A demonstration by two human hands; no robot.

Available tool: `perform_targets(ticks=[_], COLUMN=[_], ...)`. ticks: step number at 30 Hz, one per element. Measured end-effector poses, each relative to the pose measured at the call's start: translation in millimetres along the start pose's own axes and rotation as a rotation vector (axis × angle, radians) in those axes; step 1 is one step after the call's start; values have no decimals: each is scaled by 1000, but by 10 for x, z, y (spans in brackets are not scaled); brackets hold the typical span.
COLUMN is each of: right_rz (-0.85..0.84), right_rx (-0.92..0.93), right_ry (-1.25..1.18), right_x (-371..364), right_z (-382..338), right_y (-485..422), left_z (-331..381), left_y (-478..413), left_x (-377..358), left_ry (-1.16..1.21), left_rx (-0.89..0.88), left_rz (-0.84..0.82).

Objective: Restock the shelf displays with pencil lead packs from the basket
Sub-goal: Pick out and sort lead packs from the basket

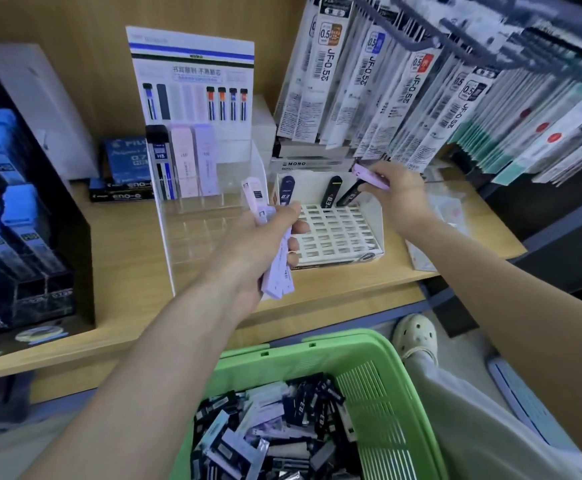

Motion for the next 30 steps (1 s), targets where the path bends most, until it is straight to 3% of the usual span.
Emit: perform_targets(ticks=[13, 18, 27, 30], right_rz=[-174, -150, 68, -45], right_rx=[77, 52, 19, -100], right_ry=[187, 207, -13, -294], right_x=[-60, -143, -10, 50], right_z=[-75, -65, -161, -383], right_y=[-247, -187, 32, 305], left_z=[-108, -109, -137, -154], left_y=[29, 24, 7, 11], left_x=[-98, -92, -79, -53], left_ry=[42, 34, 66, 88], left_rx=[60, 65, 80, 95], left_rz=[21, 24, 38, 53])
Point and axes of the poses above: each hand's wrist, its own y-axis away from the middle knuckle, its own x-axis out of the back of the hand, z = x × y, the point moved 6 cm from there along -y, towards the middle knuckle, and after that the axes turned 9 degrees about y, right-handed, at the moved point
